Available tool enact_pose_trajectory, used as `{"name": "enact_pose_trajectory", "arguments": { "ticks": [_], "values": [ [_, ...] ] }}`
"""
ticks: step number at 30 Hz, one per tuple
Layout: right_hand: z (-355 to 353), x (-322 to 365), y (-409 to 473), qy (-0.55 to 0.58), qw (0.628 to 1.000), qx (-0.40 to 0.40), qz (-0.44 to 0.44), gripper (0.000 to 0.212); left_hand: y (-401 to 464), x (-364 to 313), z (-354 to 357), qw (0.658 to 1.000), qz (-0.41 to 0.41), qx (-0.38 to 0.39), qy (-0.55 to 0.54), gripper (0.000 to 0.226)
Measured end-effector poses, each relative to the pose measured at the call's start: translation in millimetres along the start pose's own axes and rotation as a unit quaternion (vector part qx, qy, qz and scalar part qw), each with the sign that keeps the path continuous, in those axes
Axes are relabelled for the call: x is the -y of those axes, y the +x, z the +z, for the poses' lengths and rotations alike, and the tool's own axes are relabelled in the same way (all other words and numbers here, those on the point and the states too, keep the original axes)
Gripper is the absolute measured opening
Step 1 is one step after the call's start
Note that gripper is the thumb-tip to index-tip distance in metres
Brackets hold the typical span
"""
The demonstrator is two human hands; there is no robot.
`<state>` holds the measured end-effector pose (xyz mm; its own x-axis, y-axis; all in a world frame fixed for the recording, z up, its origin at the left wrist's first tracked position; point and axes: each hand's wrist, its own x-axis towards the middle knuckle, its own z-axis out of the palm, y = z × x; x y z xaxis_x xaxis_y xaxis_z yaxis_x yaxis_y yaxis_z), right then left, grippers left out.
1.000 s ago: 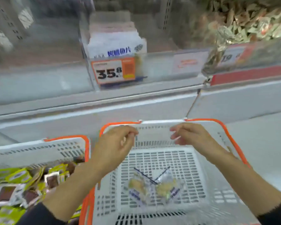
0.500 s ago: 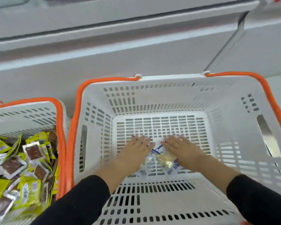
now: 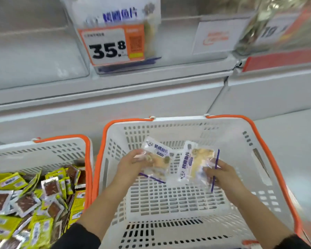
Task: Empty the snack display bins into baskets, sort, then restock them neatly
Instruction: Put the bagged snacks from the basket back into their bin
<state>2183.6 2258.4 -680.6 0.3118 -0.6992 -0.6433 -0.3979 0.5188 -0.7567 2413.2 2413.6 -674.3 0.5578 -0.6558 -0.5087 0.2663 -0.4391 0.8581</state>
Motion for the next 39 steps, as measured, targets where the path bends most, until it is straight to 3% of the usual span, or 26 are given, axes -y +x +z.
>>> {"name": "enact_pose_trajectory", "arguments": {
  "ticks": [4,7,10,14,16,19,22,25,29,33,35,36,37,39],
  "values": [
    [13.2,31.6,-50.9,0.102,0.994,0.016,-0.044,0.030,-46.6,-39.6,-16.8,0.991,-0.008,0.032,-0.128,0.045],
    [29.5,57.4,-88.2,0.151,0.982,0.078,-0.082,0.022,-80.9,-64.8,-19.2,0.987,-0.026,0.070,-0.142,0.069],
    [45.6,89.5,-124.2,0.201,0.961,0.143,-0.122,0.030,-107.1,-88.2,-14.3,0.987,-0.013,0.056,-0.149,0.083],
    [55.4,128.4,-168.5,0.266,0.922,0.228,-0.163,0.026,-137.7,-126.7,-14.0,0.963,0.043,0.068,-0.255,0.016],
    [59.1,140.1,-184.1,0.270,0.913,0.259,-0.164,0.024,-151.0,-144.1,-16.0,0.955,0.065,0.075,-0.281,0.015],
    [62.8,151.0,-203.1,0.200,0.924,0.280,-0.165,0.056,-168.5,-158.5,-19.2,0.953,0.097,0.102,-0.269,0.020],
    [59.5,167.2,-211.1,0.159,0.919,0.320,-0.164,0.080,-178.0,-168.4,-28.9,0.950,0.141,0.048,-0.275,0.028],
    [51.1,190.3,-211.3,0.100,0.907,0.355,-0.205,0.082,-183.5,-186.4,-44.5,0.953,0.196,0.000,-0.231,0.036],
    [54.5,220.9,-210.0,-0.039,0.913,0.290,-0.283,0.054,-184.8,-213.7,-43.6,0.961,0.250,-0.016,-0.115,0.032],
    [63.7,240.3,-189.5,-0.055,0.920,0.228,-0.315,0.029,-167.1,-246.7,-33.1,0.961,0.272,-0.012,-0.048,0.036],
    [55.9,255.6,-172.1,-0.033,0.925,0.191,-0.328,0.024,-149.8,-269.2,-38.1,0.954,0.294,-0.011,0.051,0.034],
    [49.7,265.3,-163.2,-0.012,0.925,0.171,-0.339,0.025,-134.7,-280.1,-44.9,0.934,0.313,-0.054,0.162,0.037],
    [42.9,276.1,-155.6,0.007,0.923,0.153,-0.352,0.027,-117.2,-290.6,-53.7,0.885,0.333,-0.111,0.305,0.042],
    [30.0,297.3,-140.9,0.029,0.919,0.119,-0.375,0.028,-84.6,-306.7,-67.8,0.740,0.357,-0.178,0.541,0.046]
  ]
}}
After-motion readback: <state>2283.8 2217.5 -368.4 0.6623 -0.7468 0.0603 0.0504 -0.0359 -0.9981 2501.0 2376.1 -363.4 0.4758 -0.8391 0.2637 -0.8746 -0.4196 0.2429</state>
